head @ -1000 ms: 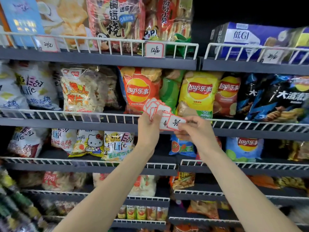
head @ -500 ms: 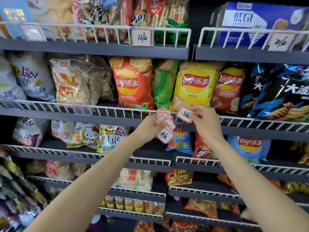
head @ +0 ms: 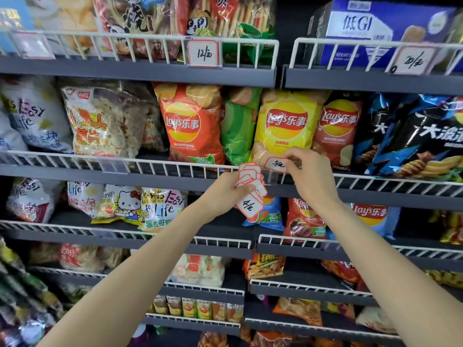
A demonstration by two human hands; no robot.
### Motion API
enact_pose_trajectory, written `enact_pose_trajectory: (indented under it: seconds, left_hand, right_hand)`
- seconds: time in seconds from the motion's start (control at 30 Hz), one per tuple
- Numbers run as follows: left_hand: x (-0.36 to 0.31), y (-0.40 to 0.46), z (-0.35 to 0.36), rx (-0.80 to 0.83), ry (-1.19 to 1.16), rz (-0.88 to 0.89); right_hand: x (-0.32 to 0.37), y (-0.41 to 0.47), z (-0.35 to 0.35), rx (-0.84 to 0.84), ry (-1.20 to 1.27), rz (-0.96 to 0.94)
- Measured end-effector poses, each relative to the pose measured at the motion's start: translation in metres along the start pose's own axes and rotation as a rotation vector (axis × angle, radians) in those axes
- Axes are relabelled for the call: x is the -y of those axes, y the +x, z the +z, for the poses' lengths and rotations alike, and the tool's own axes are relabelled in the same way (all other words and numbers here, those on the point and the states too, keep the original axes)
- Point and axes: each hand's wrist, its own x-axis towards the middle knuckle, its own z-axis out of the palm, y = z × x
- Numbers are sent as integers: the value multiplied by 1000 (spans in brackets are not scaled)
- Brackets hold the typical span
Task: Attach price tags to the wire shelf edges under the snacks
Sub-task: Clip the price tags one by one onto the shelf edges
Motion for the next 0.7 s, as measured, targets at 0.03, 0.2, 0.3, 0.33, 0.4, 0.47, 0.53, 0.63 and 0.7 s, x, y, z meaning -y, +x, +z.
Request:
enact_pose_trajectory:
  seconds: [0.03, 0.2, 0.3, 0.33, 0.4, 0.47, 0.53, 0.63, 0.7]
  left_hand:
    - [0, 0, 1, 13, -25, -14]
    - [4, 4, 0, 46, -237, -85]
    - [4, 4, -1, 62, -267, -112]
    - [3, 4, -1, 68, -261, -115]
    - [3, 4, -1, 79, -254, -117]
    - [2, 4, -2, 79, -253, -122]
    - [1, 5, -3, 61, -272, -125]
    - [0, 5, -3, 29, -326, -131]
    - [0, 4, -3, 14, -335, -137]
  right_hand:
    - [0, -1, -1, 2, 0, 1]
    - [3, -2, -4, 26, 35, 36]
    - [4, -2, -3, 57, 73, 58]
    - [4, -3, -3, 72, 87, 62]
    - [6, -4, -1, 100, 125, 48]
    - [8, -5, 0, 123, 131, 21]
    - [9, -5, 0, 154, 107, 7]
    - [12, -7, -1, 202, 85, 24]
    - [14, -9, 0, 195, 82, 19]
